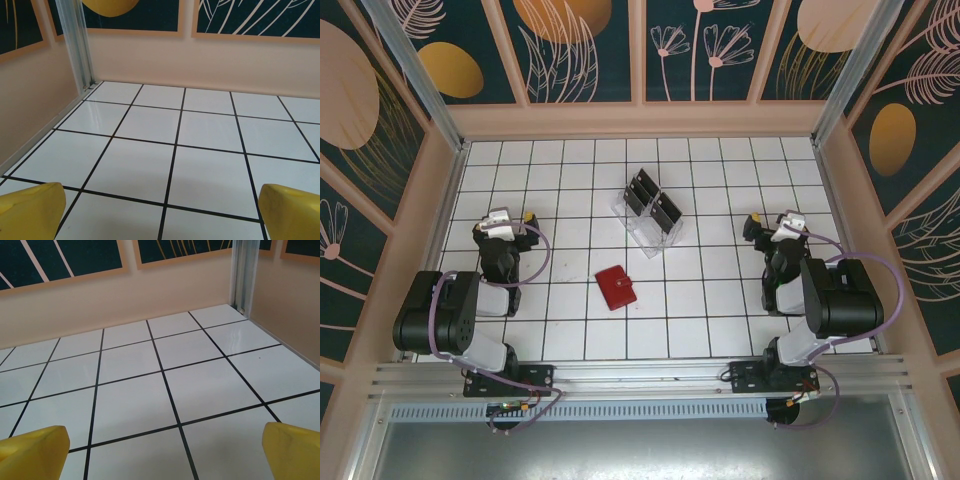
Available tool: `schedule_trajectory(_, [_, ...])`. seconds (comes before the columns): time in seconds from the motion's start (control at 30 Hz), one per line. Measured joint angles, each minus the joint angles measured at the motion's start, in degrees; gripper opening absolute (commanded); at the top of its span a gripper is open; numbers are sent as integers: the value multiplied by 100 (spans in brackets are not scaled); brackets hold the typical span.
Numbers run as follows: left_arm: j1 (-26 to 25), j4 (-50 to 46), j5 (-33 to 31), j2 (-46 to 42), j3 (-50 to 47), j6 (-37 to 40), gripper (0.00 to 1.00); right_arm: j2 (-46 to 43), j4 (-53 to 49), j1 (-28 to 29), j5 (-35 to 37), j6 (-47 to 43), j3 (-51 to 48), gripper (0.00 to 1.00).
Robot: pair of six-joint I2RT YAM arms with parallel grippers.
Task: Put the credit cards into the card holder
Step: Reset both arms
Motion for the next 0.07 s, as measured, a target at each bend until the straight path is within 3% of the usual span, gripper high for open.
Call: schedule_trajectory(0.07, [0, 0, 0, 0, 0, 0, 99, 0, 0, -11, -28, 0, 0, 99])
